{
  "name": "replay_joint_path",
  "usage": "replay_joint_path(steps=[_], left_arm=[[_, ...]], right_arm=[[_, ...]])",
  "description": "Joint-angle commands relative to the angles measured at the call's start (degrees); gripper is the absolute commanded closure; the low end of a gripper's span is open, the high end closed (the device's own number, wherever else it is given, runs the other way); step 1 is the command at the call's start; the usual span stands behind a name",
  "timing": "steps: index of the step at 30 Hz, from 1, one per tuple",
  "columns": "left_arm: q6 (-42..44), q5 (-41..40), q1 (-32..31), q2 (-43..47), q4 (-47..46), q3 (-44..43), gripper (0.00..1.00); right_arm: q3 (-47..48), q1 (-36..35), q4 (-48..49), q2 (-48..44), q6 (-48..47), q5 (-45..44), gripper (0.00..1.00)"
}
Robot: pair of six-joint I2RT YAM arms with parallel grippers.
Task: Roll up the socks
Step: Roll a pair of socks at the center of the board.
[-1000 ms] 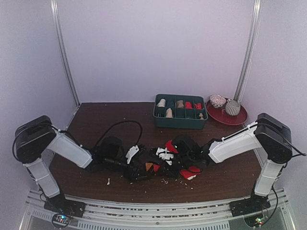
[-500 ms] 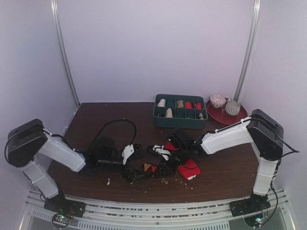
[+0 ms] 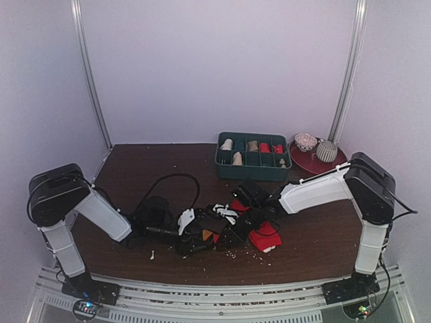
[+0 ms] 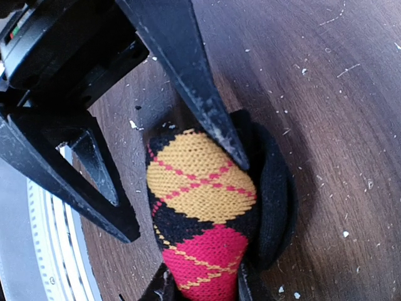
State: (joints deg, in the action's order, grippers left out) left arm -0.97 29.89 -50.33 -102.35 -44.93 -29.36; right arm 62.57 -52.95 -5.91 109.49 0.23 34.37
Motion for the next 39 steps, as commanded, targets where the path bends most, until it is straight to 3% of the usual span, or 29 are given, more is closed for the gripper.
replay_joint_path(steps=[1, 5, 10, 13, 16, 21, 29, 32, 35, 39], left_arm=[[-0.6, 2.6, -0.3, -0.2, -2.6, -1.6, 0.45], [-0.9, 1.9, -0.3, -0.1, -3.7, -1.7, 0.34], [-0.4, 2.9, -0.3, -1.9, -2.8, -3.2, 0.42], [-0.4, 3.5, -0.3, -3.3, -2.5, -3.6, 0.55], [-0.7, 3.9, -0.3, -4.3, -2.1, -3.6, 0.81], [-2.9, 3.9, -0.3, -4.7, -2.8, -1.1, 0.99], [-9.9, -0.7, -0.3, -5.7, 5.0, 0.6, 1.0], [-12.1, -0.4, -0.3, -5.9, 3.3, 3.0, 1.0], [-13.5, -0.9, -0.3, -5.5, -0.1, 5.9, 1.0], [-13.9, -3.3, -0.3, -6.2, 2.3, 5.0, 1.0]], right_arm=[[-2.2, -0.3, -11.3, 4.5, 0.3, -2.5, 0.78], [-2.1, -0.2, -11.6, 4.2, 0.1, -2.6, 0.78], [-1.9, -0.2, -12.2, 4.6, -0.2, -2.9, 0.78], [-1.7, -0.2, -12.3, 4.8, -0.4, -2.7, 0.78], [-1.2, -0.2, -12.7, 5.1, -0.6, -2.7, 0.78], [-0.4, -0.1, -13.4, 5.7, -0.7, -2.3, 0.77], [3.3, 2.8, -12.6, 7.1, 2.5, 6.9, 0.71], [4.4, 4.4, -12.9, 9.2, 3.8, 10.6, 0.71], [4.8, 5.3, -13.4, 10.9, 3.8, 10.4, 0.71], [4.2, 5.3, -12.1, 9.5, 3.9, 9.0, 0.65]])
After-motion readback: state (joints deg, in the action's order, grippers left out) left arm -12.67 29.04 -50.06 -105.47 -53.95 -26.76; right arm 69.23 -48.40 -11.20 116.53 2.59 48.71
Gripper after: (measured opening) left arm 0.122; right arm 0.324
